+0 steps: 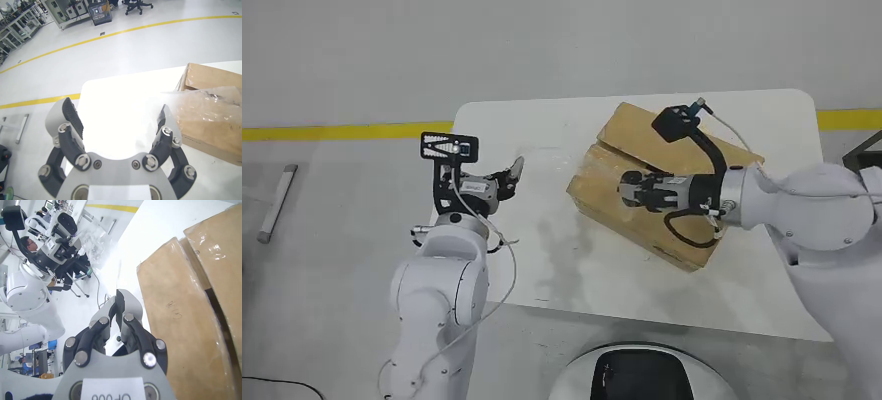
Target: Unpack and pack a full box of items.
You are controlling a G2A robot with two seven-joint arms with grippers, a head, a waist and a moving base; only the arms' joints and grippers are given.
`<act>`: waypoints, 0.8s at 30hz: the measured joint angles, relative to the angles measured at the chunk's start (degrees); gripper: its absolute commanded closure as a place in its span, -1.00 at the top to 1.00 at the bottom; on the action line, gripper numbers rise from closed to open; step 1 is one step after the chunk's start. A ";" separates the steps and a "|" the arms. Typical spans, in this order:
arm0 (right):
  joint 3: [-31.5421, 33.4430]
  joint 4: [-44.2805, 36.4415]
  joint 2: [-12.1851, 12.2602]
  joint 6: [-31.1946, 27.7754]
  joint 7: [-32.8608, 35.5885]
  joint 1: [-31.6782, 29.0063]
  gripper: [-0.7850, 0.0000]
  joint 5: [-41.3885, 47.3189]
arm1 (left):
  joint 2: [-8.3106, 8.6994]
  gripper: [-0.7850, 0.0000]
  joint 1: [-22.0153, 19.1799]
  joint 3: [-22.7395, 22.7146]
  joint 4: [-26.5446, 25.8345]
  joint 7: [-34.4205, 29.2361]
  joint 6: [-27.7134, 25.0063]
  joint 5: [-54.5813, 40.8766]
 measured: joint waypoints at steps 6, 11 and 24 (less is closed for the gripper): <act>1.67 -0.54 0.40 2.02 0.35 -1.44 -1.00 4.67 | -0.01 1.00 -0.04 -1.21 0.40 1.24 1.74 2.02; 3.51 -1.18 0.90 3.37 -0.06 -2.85 -1.00 6.02 | 0.05 1.00 0.02 -1.92 0.57 2.58 2.29 5.00; 7.22 -8.56 2.88 2.43 3.00 -7.43 -1.00 1.65 | -0.13 -0.21 2.02 -1.52 -0.08 6.28 2.61 6.86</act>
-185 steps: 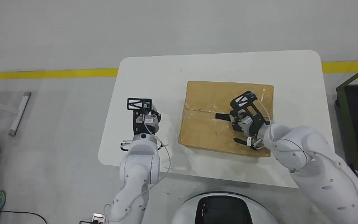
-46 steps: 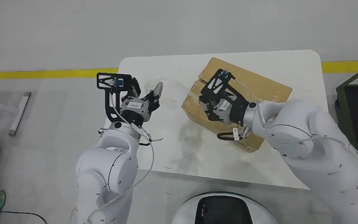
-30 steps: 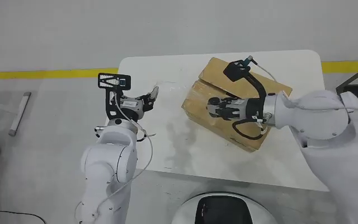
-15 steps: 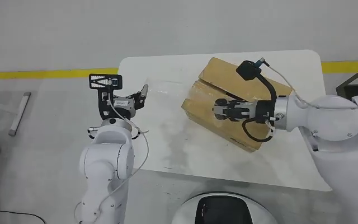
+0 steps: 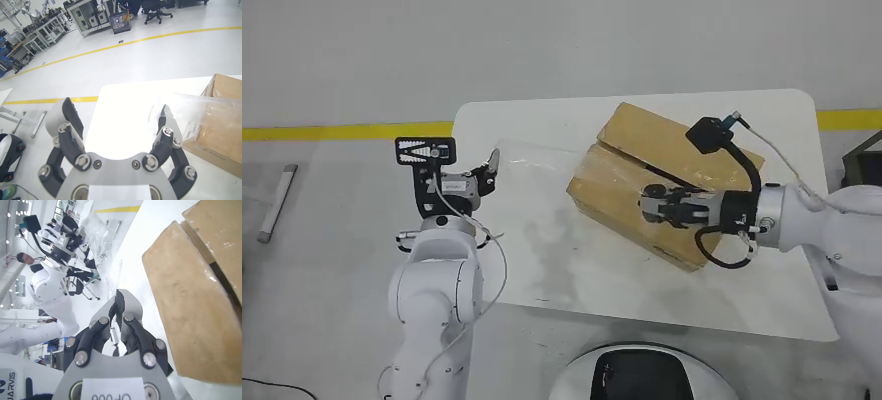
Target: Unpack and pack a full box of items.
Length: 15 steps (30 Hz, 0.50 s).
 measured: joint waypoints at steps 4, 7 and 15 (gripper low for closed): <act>0.97 -3.29 0.90 -5.24 -0.14 -1.72 -1.00 -8.13 | 0.07 -1.00 1.43 0.29 -0.40 1.40 -1.92 0.09; 1.70 -4.98 1.25 -8.19 -2.60 -2.94 -1.00 -11.20 | 0.10 -1.00 2.60 0.44 -0.46 1.88 -2.92 0.20; 2.34 -8.46 2.24 -18.01 -7.17 -4.39 -1.00 -21.30 | 0.14 -1.00 4.68 0.78 -0.94 2.81 -4.62 0.87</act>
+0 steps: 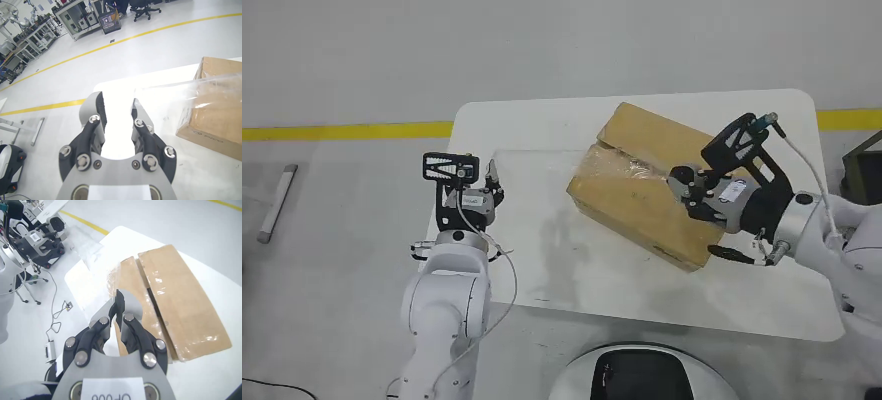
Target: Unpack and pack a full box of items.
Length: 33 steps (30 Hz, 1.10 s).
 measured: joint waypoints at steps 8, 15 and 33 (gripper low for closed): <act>0.18 -1.68 0.97 -13.68 -2.81 -0.06 -1.00 -4.40 | 0.65 -1.00 2.39 0.26 -2.02 2.08 -8.91 2.95; 1.33 -0.66 2.14 -14.71 10.89 0.16 -1.00 2.49 | 1.58 -1.00 3.83 -1.66 -4.71 2.31 -20.83 3.17; 6.09 3.13 3.54 -0.52 17.97 0.40 -1.00 22.77 | 3.85 -1.00 2.20 -8.68 -6.05 -16.38 -42.55 -23.54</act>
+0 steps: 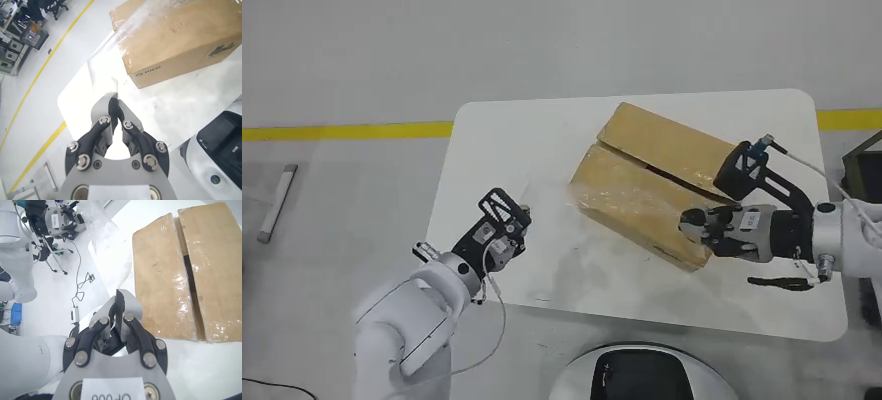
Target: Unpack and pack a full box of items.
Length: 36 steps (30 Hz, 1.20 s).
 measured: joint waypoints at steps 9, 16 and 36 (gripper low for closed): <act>-0.27 -0.03 -0.03 -0.19 -0.53 -0.35 -1.00 0.41 | 1.05 -1.00 -3.15 -0.94 0.02 -7.64 3.64 -14.66; -0.57 4.50 0.25 8.06 -0.28 0.66 -1.00 11.28 | 2.21 1.00 -4.26 -0.74 0.28 -9.96 5.66 -16.41; -0.43 14.23 2.62 26.23 -1.09 -1.52 -1.00 40.88 | 4.85 1.00 -6.25 -0.05 4.41 -5.88 11.94 -5.59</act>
